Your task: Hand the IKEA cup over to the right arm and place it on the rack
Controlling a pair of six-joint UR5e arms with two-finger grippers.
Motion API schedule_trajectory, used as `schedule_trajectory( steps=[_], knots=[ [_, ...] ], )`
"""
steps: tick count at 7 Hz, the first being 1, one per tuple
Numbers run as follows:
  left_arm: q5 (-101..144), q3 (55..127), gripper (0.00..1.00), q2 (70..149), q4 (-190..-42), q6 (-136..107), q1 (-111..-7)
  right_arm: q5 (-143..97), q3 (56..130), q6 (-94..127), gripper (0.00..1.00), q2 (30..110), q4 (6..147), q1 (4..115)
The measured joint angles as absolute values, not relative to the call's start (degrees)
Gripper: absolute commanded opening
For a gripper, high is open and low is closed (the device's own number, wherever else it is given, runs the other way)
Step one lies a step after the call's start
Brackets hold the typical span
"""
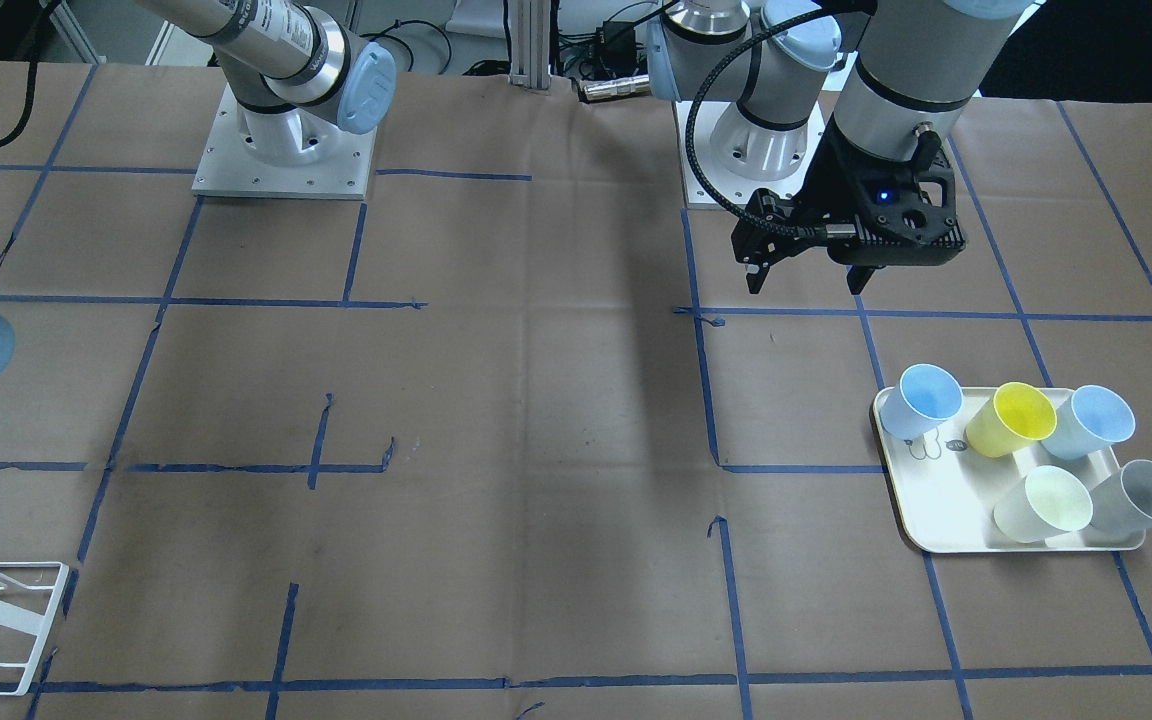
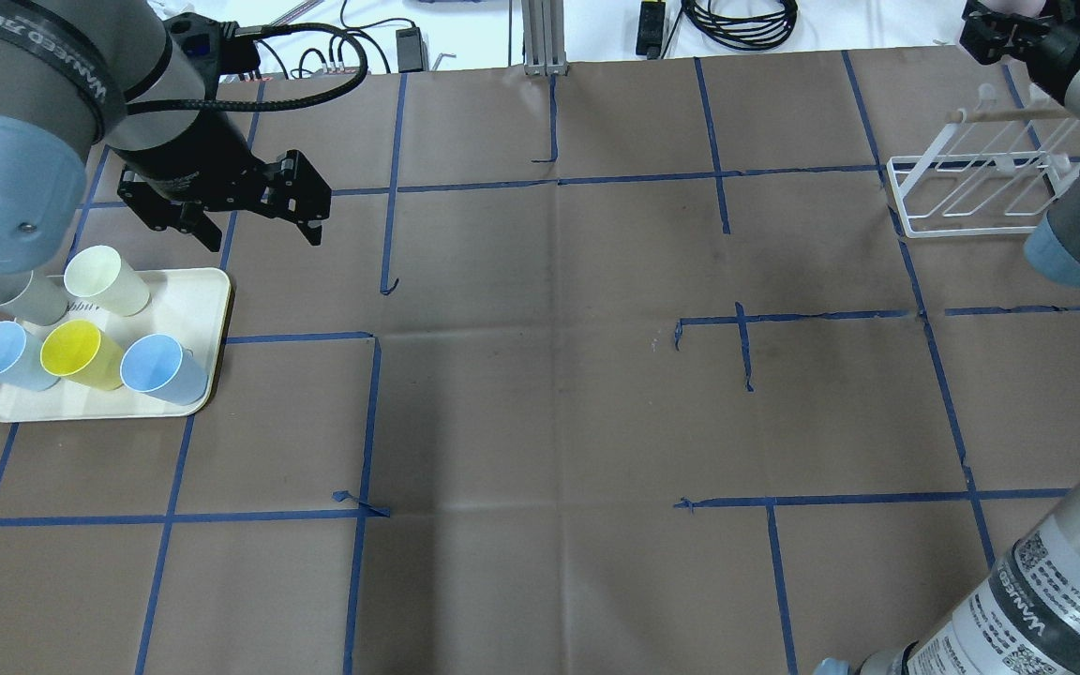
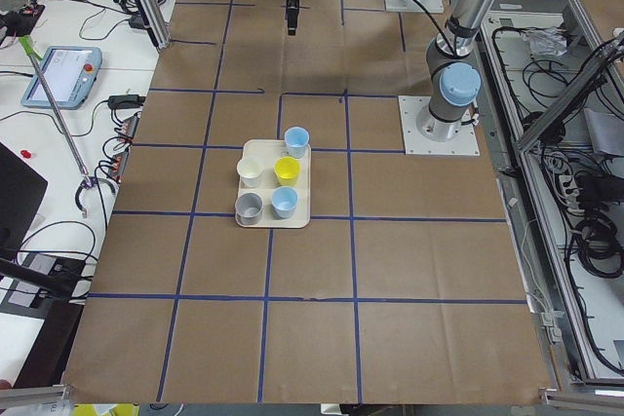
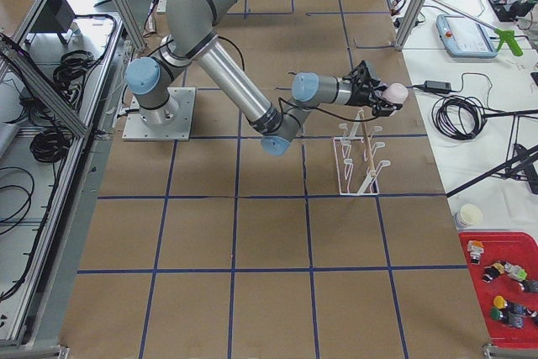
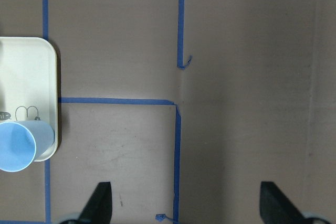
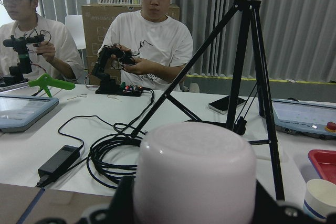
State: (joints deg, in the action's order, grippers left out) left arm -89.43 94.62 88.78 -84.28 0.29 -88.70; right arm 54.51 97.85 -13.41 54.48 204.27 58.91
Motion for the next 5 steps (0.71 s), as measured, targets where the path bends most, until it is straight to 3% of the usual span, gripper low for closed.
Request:
schedule_trajectory(
  steps=[5],
  knots=[
    [-89.2,94.8,0.99,87.5,-85.9,0.6,-88.2,54.3,98.9,-13.6,0.31,51.1,211.4,56.7]
  ],
)
